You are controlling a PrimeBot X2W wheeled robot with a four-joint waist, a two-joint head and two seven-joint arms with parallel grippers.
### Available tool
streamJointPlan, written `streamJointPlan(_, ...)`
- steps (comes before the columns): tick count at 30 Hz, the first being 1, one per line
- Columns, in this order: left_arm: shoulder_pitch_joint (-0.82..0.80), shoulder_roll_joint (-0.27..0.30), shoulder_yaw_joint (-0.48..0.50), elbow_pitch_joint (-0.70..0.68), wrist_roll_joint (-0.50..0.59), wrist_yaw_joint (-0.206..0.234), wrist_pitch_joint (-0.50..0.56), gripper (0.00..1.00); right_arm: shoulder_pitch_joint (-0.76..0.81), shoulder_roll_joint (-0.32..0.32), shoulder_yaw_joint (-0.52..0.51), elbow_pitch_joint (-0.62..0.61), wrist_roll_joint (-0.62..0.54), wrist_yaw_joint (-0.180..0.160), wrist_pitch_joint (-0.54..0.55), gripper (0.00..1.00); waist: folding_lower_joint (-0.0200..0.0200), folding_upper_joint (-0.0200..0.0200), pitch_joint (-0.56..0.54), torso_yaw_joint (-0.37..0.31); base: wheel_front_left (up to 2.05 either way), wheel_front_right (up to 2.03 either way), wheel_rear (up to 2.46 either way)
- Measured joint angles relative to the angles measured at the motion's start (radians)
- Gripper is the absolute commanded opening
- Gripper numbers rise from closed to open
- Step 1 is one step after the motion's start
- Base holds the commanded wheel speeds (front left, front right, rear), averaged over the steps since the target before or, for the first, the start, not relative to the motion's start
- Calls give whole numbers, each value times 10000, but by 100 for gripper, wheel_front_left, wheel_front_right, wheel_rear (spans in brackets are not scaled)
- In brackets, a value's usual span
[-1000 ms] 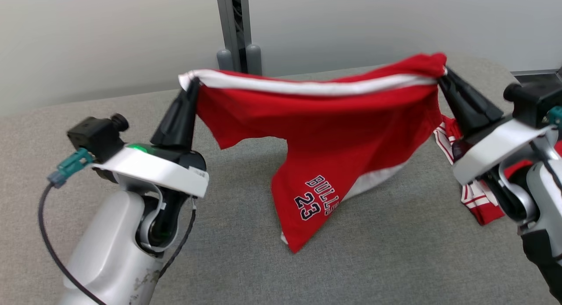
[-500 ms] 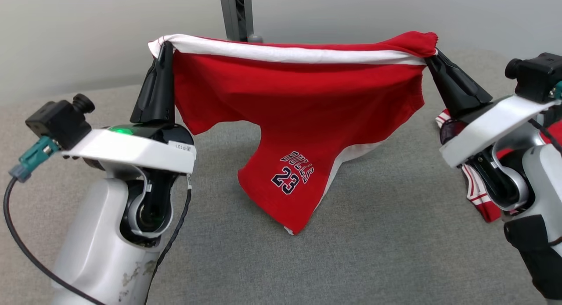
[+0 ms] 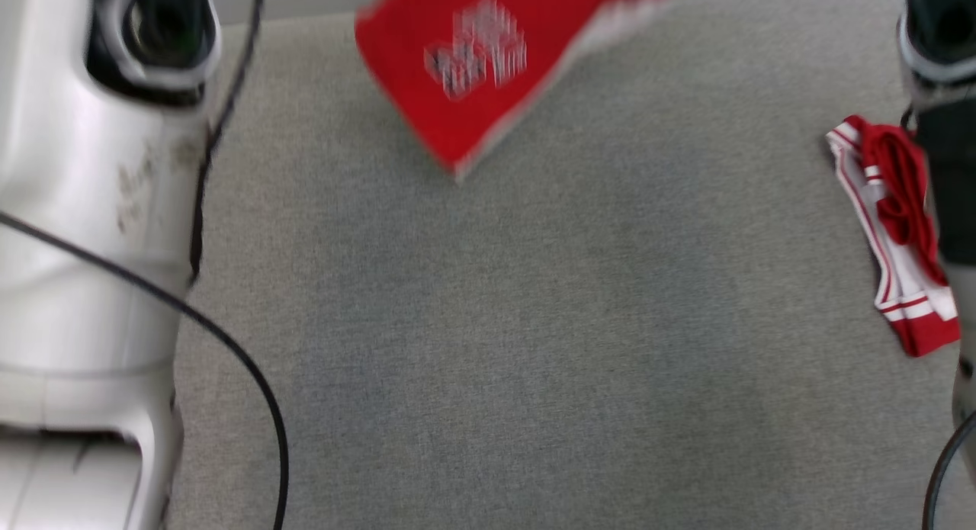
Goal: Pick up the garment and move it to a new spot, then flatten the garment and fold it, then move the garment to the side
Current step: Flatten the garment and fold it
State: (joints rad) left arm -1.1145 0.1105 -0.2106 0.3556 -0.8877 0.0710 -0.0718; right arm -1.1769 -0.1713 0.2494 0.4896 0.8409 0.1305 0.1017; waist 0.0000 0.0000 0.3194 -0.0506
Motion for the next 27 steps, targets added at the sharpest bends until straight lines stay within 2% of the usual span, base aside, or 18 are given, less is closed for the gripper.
streamJointPlan(6,-2011,-364,19,1340,144,-449,-1198,0,-1626,360,-211,1335,897,0,-1661,0,0,0,775,229,0,0,0)
streamJointPlan(13,-2119,-587,-188,2259,-52,-940,-1732,0,-1521,364,184,2232,2082,2,-2190,0,0,0,1263,583,0,0,0)
streamJointPlan(21,-436,-629,-951,3365,-395,-1406,-1866,0,-31,8,1034,3262,3089,2,-2105,0,0,0,1676,1109,0,0,0)
streamJointPlan(27,1120,-637,-1394,3829,-408,-1672,-1883,0,1388,-265,1626,3384,3885,2,-1662,0,0,0,1385,1225,0,0,0)
